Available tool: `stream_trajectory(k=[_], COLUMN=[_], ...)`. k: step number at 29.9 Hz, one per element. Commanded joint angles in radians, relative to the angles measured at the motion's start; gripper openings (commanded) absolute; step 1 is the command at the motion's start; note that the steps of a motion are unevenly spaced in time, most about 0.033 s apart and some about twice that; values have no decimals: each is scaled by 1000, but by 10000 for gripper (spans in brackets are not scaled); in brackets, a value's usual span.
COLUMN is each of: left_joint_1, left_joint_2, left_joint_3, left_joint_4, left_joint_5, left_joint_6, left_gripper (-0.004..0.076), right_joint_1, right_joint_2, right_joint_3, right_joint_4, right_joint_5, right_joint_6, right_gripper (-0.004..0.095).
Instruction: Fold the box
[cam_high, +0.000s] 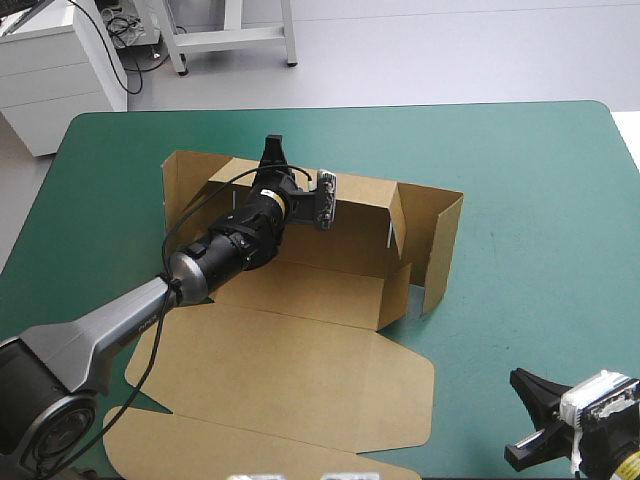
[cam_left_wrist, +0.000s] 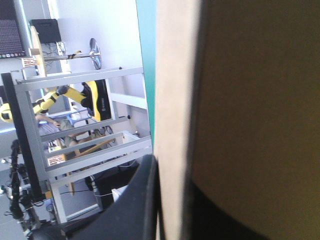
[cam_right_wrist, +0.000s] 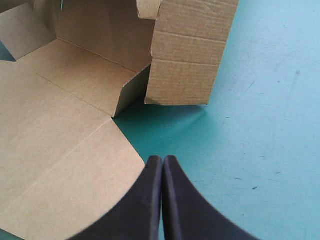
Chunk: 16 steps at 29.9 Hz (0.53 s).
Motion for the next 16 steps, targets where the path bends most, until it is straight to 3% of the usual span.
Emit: stream_trajectory(k=[1, 8, 12, 16], left_joint_1=[-17, -23, -23, -27], left_joint_2=[-52, -111, -129, -129], left_joint_3=[51, 188, 194, 194], left_joint_4=[70, 193, 216, 224], left_joint_5=[12, -4, 11, 15], left_joint_6=[-68, -161, -294, -305], left_gripper=[-8, -8, -8, -8], right_joint_1=[-4, -4, -4, -4], right_joint_2=[12, 12, 12, 12], right_joint_3=[-25, -25, -25, -25], right_joint_4=[-5, -11, -48, -69], right_joint_5=[-76, -76, -76, -76], right_joint_6=[-9, -9, -9, 19], right_gripper=[-20, -18, -18, -19])
